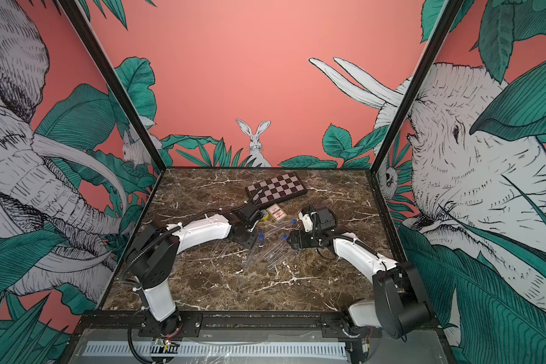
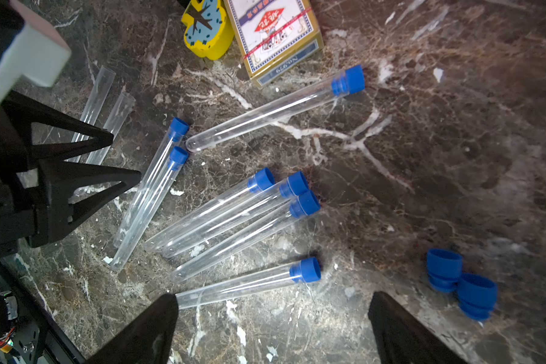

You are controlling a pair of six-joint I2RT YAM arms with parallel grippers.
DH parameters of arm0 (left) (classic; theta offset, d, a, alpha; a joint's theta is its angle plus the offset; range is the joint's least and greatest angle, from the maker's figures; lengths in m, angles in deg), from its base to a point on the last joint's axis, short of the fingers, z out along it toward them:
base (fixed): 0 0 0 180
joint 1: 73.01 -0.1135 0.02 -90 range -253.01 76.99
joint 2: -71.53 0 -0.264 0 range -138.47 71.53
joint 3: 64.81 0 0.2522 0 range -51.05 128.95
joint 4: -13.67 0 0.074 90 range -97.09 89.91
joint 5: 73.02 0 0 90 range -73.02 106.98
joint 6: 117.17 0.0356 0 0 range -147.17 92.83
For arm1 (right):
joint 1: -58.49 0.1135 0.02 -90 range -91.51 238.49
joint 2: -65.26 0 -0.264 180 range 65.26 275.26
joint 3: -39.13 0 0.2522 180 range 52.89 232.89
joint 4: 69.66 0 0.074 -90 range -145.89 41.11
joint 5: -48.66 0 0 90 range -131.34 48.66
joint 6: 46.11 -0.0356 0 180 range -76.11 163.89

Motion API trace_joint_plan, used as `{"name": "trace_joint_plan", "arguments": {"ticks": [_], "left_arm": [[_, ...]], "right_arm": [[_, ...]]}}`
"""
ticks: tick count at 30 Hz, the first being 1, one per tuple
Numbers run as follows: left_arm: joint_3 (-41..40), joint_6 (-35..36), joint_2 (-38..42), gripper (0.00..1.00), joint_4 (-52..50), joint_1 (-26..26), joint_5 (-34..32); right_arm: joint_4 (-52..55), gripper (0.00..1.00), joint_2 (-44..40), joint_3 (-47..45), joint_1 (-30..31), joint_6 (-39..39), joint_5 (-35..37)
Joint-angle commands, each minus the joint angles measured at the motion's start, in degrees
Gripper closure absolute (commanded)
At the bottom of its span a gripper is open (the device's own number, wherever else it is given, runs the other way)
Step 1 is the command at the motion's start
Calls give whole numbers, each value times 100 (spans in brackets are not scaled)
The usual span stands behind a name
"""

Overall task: Remove stoppers from test tubes
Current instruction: Pick up the test tube at the center of the board.

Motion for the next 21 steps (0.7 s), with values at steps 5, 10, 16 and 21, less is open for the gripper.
{"name": "trace_joint_plan", "arguments": {"ticks": [5,10,16,21], "left_arm": [[42,-169,-25,41,-76,-19,71],[68,-169,-67,42,-68,-12,106],[56,-174,-128,42,-33,-11,131],[67,-182,-181,43,-22,-4,150]], "right_arm": [[-5,5,-99,2,18,80,63],[-23,5,-72,7,26,80,68],[4,5,-85,44,26,105,86],[51,5,-92,85,26,134,120]]}}
